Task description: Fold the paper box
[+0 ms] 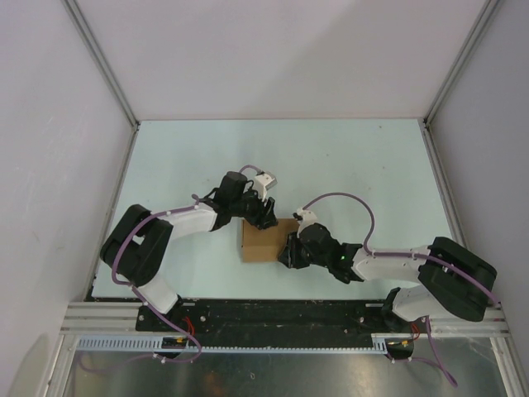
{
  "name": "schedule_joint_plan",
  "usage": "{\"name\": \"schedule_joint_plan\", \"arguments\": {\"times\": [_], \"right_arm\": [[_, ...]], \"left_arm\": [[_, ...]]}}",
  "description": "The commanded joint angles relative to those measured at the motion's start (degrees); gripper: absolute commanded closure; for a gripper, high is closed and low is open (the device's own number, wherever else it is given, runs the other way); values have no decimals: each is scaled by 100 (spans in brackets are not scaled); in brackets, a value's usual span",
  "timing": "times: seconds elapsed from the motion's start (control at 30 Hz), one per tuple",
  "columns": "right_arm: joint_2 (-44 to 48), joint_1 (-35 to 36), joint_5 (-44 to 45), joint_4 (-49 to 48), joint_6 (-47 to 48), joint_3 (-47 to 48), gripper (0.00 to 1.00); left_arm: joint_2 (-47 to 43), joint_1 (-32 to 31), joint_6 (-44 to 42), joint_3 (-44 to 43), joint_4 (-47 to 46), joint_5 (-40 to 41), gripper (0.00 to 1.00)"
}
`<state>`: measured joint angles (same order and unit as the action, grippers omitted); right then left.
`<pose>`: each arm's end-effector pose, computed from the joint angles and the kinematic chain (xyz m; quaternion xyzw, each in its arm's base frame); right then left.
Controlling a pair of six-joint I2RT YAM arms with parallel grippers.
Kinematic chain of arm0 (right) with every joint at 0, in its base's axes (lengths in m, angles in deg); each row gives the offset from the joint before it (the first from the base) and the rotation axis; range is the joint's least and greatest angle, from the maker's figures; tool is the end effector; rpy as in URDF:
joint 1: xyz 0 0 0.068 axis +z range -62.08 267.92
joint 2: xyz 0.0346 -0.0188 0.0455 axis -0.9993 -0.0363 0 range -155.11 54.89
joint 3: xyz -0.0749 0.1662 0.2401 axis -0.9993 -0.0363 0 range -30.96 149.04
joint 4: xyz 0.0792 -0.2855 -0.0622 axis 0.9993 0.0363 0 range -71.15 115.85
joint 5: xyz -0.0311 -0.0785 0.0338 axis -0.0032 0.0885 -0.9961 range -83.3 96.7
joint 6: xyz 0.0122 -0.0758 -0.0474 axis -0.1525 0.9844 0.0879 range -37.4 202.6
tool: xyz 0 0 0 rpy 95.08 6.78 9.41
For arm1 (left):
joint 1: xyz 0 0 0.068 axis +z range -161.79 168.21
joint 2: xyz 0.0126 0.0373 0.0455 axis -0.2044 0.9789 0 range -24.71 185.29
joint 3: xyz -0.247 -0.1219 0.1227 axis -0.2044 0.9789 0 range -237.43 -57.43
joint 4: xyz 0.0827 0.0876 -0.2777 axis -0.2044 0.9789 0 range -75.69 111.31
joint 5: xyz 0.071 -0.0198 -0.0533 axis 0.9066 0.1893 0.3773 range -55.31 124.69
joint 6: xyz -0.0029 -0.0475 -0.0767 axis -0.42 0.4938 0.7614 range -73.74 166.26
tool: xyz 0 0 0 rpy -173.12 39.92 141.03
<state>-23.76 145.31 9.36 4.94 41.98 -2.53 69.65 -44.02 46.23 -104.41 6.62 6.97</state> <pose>0.1744 0.2656 0.1264 -0.1197 0.8840 0.3272 0.3118 0.3130 -0.2416 0.1415 0.3420 0.8159 -0.3228 0.3363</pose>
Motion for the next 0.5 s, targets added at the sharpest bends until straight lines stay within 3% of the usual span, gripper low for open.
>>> {"name": "schedule_joint_plan", "arguments": {"times": [0.0, 0.17, 0.47], "right_arm": [[-80, 10, 323, -173, 195, 181, 70], [51, 10, 174, -217, 221, 198, 70], [1510, -121, 385, 1021, 265, 286, 67]], "left_arm": [[64, 15, -295, 22, 47, -207, 40], [73, 15, -304, 22, 56, -154, 40], [91, 15, -322, -13, 100, -102, 41]]}}
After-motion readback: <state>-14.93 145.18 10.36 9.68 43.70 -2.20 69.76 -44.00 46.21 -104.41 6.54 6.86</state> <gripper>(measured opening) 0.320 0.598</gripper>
